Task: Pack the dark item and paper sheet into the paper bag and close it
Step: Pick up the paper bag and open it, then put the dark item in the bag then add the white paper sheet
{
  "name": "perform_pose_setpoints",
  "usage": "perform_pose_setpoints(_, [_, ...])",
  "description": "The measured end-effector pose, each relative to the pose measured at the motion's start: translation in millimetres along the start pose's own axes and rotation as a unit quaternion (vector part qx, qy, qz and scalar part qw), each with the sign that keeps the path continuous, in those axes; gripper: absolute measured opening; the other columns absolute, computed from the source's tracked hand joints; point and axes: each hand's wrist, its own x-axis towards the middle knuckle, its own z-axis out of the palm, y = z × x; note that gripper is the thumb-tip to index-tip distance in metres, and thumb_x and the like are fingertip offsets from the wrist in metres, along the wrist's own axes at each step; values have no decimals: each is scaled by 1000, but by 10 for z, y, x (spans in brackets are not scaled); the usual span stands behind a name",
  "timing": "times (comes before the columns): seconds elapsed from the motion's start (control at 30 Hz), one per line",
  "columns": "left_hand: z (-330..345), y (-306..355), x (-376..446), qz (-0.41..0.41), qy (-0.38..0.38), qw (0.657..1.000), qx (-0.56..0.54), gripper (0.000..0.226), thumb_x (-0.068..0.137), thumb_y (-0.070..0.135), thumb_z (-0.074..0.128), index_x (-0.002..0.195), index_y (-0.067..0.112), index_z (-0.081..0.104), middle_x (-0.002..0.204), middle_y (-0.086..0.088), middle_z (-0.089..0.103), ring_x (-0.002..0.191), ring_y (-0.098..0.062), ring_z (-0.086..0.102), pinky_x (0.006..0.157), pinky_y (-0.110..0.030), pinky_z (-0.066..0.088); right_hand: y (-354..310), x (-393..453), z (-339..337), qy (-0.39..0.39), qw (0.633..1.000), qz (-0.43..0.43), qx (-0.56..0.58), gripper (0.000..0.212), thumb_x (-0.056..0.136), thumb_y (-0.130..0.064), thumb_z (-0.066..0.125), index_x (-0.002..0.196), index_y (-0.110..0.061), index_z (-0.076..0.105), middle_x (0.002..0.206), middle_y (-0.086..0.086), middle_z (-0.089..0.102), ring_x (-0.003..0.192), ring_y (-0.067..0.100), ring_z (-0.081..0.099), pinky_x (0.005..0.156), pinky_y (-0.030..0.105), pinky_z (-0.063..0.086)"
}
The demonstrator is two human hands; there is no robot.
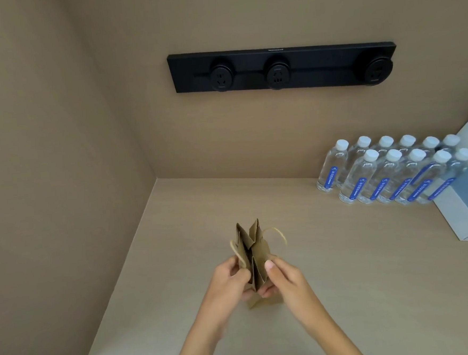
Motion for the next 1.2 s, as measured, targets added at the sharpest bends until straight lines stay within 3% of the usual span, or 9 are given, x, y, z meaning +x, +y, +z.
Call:
perform_pose_setpoints(0.27, [-30, 14, 66, -35, 59, 991, 116, 25, 82, 0, 45, 77, 16, 64, 84, -10, 68, 70, -18, 70, 68, -40, 64, -17, 110, 65, 83, 992, 51, -85, 17, 71, -8, 49, 82, -21, 51, 58, 11, 53, 43, 20, 46, 42, 34, 42])
perform_pose_setpoints(0.4, [-285, 149, 170, -43, 119, 974, 190, 29, 77, 13, 48, 103, 10, 62, 94, -17, 67, 46, -19, 69, 52, -35, 62, -198, 40, -59, 162, 976, 45, -135, 51, 63, -10, 49, 99, -45, 47, 53, -7, 46, 43, 13, 40, 46, 28, 37])
perform_pose_setpoints(0.47, [-348, 247, 200, -51, 103, 969, 218, 28, 64, 21, 42, 84, 14, 60, 70, -12, 66, 49, -28, 71, 58, -45, 63, -284, -64, -136, 165, 970, 60, -170, 61, 65, -8, 49, 107, -51, 39, 54, -8, 46, 42, 9, 41, 46, 27, 36])
perform_pose_setpoints(0.6, [-291, 396, 271, -46, 96, 932, 346, 26, 66, 12, 32, 71, 18, 56, 74, -15, 67, 55, -33, 73, 69, -45, 63, -390, -315, -117, 108, 954, 44, -276, 74, 69, -14, 57, 127, -50, 28, 112, -9, 45, 98, 12, 55, 77, 31, 47])
perform_pose_setpoints(0.67, [-250, 451, 299, -34, 112, 911, 397, 26, 69, 9, 31, 73, 19, 55, 81, -14, 65, 48, -27, 71, 68, -40, 62, -414, -381, -157, 66, 917, 13, -394, 74, 71, -29, 63, 134, -46, 29, 146, -9, 20, 137, 17, 30, 102, 36, 35])
perform_pose_setpoints(0.77, [-182, 485, 295, 12, 144, 899, 414, 15, 74, 11, 38, 77, 19, 51, 87, -11, 61, 75, -34, 67, 68, -37, 55, -473, -384, -325, -69, 864, 19, -498, 72, 76, -56, 58, 139, -43, 27, 154, -17, -6, 146, 9, -11, 110, 36, 15])
perform_pose_setpoints(0.87, [-112, 420, 292, 79, 181, 902, 385, 13, 82, 14, 45, 75, 24, 41, 86, -4, 57, 83, -33, 56, 66, -38, 45, -558, -327, -515, -145, 836, 7, -529, 71, 84, -46, 58, 145, -42, 22, 147, -22, 16, 141, 7, 12, 108, 30, 18])
perform_pose_setpoints(0.97, [-71, 325, 255, 132, 183, 909, 352, 28, 85, 10, 45, 72, 31, 32, 83, 8, 44, 69, -19, 51, 56, -36, 42, -638, -251, -510, -111, 881, -33, -459, 47, 98, -27, 40, 140, -47, 32, 120, -15, 47, 114, 13, 49, 94, 29, 39])
perform_pose_setpoints(1.2, [-66, 167, 169, 173, 173, 893, 378, 23, 92, 20, 46, 83, 35, 61, 134, 12, 36, 93, -19, 59, 73, -30, 46, -645, -10, -115, 3, 845, 2, -535, 21, 95, -45, 42, 103, -27, 51, 112, -1, 55, 100, 30, 59, 74, 36, 49])
